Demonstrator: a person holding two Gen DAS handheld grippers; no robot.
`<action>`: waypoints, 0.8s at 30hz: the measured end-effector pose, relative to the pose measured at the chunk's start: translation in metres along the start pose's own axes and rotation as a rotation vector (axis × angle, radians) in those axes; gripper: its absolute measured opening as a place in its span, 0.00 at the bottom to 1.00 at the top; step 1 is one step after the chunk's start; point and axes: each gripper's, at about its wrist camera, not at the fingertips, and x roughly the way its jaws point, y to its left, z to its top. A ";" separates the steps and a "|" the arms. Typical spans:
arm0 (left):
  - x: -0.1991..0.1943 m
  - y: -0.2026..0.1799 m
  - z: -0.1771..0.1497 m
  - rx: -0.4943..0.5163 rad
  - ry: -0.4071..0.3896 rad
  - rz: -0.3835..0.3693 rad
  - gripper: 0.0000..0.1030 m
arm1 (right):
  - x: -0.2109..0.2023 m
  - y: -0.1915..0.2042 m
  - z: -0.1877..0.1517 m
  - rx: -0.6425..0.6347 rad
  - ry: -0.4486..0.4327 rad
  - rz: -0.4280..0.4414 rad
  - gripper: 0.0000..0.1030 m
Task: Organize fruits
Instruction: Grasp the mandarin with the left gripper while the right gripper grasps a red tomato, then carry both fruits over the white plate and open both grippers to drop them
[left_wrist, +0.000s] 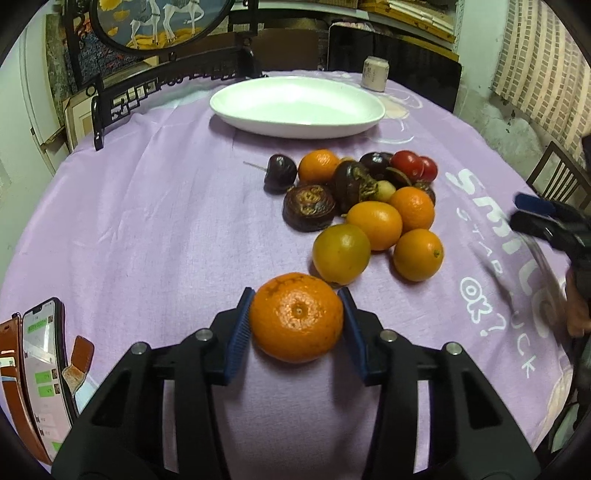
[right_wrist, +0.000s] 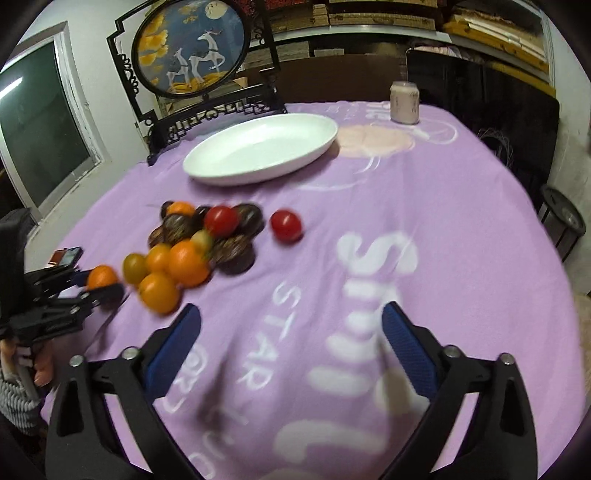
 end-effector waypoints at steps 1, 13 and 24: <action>-0.001 0.000 0.000 -0.001 -0.006 -0.004 0.45 | 0.004 -0.003 0.006 -0.002 0.006 -0.014 0.84; 0.005 0.006 0.001 -0.022 0.020 -0.042 0.45 | 0.081 0.004 0.055 -0.087 0.127 0.043 0.47; 0.006 0.013 0.006 -0.047 0.016 -0.070 0.45 | 0.081 -0.008 0.056 -0.055 0.082 0.073 0.28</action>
